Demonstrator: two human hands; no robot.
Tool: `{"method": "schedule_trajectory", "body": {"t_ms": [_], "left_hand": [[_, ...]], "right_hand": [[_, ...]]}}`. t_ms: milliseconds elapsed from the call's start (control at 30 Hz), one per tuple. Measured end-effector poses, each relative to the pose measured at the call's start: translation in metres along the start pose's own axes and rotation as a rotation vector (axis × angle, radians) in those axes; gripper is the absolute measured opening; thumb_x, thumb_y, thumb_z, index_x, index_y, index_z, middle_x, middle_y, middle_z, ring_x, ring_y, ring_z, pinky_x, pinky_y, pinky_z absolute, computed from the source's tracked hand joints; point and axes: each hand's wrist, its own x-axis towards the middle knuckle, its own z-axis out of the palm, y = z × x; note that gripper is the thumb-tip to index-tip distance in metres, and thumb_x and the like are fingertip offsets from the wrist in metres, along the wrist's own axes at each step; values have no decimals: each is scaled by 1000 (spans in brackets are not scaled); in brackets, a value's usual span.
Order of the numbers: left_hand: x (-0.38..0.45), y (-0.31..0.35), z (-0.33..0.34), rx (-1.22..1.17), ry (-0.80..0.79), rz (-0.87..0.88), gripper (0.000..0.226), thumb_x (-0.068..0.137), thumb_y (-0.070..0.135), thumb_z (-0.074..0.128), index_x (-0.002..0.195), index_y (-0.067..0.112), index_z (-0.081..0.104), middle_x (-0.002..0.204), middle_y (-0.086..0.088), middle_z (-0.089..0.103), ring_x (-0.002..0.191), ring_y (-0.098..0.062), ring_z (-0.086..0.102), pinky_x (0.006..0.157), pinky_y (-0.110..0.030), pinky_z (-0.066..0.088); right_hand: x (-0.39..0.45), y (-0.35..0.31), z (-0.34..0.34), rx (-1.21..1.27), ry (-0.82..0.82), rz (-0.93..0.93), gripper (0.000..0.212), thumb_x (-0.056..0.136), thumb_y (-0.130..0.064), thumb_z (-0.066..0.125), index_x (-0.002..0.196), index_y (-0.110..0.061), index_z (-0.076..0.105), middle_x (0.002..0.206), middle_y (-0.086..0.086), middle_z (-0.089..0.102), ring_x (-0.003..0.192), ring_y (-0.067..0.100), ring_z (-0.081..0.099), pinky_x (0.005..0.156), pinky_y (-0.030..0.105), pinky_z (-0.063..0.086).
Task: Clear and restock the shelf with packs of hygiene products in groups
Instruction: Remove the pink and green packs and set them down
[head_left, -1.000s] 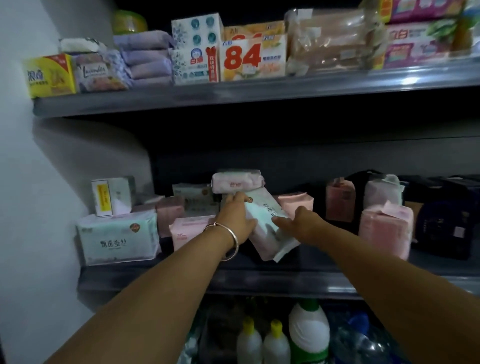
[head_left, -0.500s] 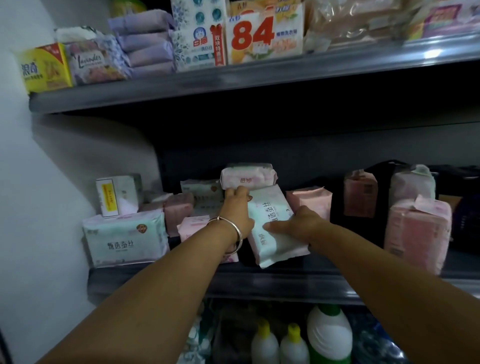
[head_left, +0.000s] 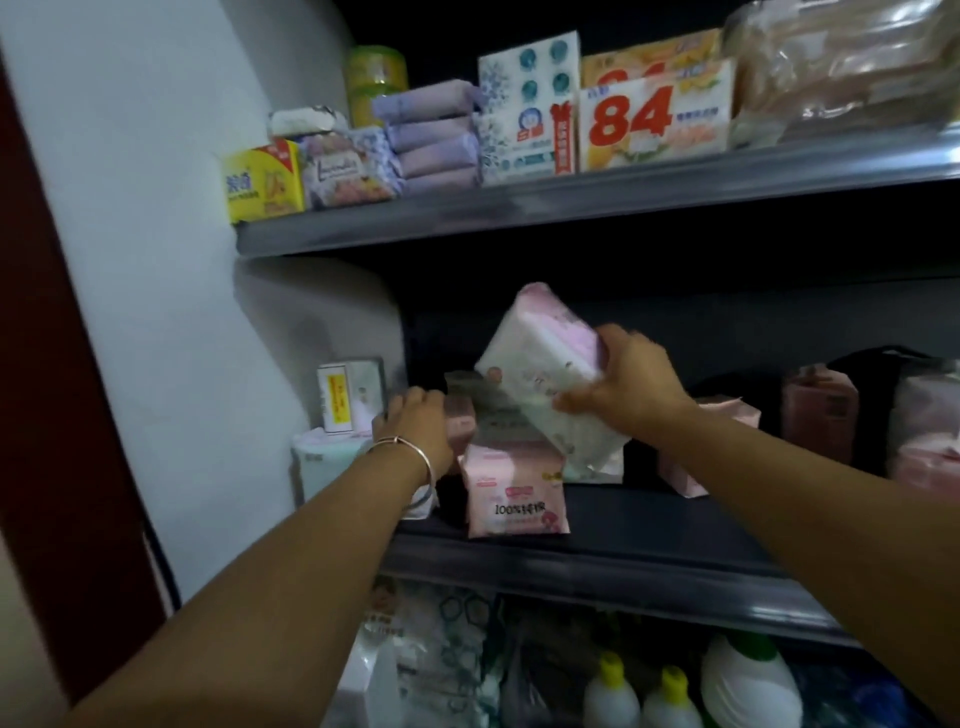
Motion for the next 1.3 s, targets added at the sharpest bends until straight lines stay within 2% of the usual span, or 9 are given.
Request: {"method": "schedule_trajectory", "body": {"t_ms": [67, 200, 433, 567, 667, 800, 900, 1033, 1300], "left_hand": [[0, -17, 0, 33, -15, -40, 61, 87, 21, 56, 142, 18, 29, 146, -9, 29, 135, -30, 27, 108, -41, 29], [9, -43, -5, 86, 111, -90, 62, 87, 26, 58, 142, 20, 29, 152, -12, 14, 141, -34, 13, 112, -44, 22], [49, -69, -5, 144, 198, -130, 68, 88, 43, 57, 145, 30, 22, 156, -11, -3, 141, -45, -1, 111, -55, 20], [69, -70, 0, 144, 231, -202, 63, 83, 49, 61, 136, 28, 34, 150, -14, 13, 133, -49, 17, 99, -53, 39], [81, -71, 11, 112, 341, -236, 54, 86, 33, 64, 131, 21, 37, 135, -15, 29, 119, -41, 34, 86, -45, 46], [94, -76, 21, -30, 495, -302, 46, 85, 14, 66, 121, 12, 37, 126, -17, 32, 108, -36, 38, 73, -41, 45], [96, -79, 19, -215, 572, -287, 59, 72, 8, 75, 118, 6, 39, 127, -19, 31, 111, -35, 37, 79, -39, 45], [90, -74, 10, -485, 604, -178, 71, 62, 8, 80, 121, 6, 40, 126, -18, 27, 116, -34, 36, 95, -35, 46], [60, -39, -11, -606, 394, -39, 68, 68, 5, 77, 127, 8, 42, 127, -10, 25, 117, -28, 42, 107, -27, 36]], "right_hand": [[-1, -20, 11, -137, -54, -125, 60, 66, -39, 80, 114, -17, 53, 110, 7, 53, 106, 28, 49, 86, 34, 40], [3, -50, 33, -424, -43, -319, 64, 78, -47, 66, 133, -26, 41, 122, 1, 50, 118, 25, 41, 97, 40, 26], [39, -73, 58, -555, -40, -367, 64, 81, -46, 65, 137, -26, 42, 127, 7, 51, 123, 28, 40, 101, 41, 32], [49, -71, 82, -573, -171, -333, 62, 82, -45, 65, 137, -29, 43, 128, 7, 49, 124, 29, 39, 100, 42, 35], [55, -67, 90, -563, -233, -282, 65, 81, -48, 64, 139, -35, 37, 127, 7, 49, 119, 31, 45, 100, 45, 40], [60, -62, 95, -579, -256, -280, 69, 82, -48, 62, 142, -36, 31, 127, 7, 51, 116, 31, 49, 97, 43, 43], [56, -58, 99, -577, -208, -294, 69, 83, -45, 62, 143, -33, 29, 132, 8, 47, 122, 32, 43, 98, 44, 39], [50, -57, 98, -563, -136, -288, 65, 85, -37, 63, 141, -24, 33, 130, 10, 47, 123, 32, 41, 100, 45, 35], [40, -44, 55, -695, -12, -132, 61, 84, -30, 63, 136, -13, 38, 129, 14, 46, 121, 33, 41, 98, 47, 34]]}}
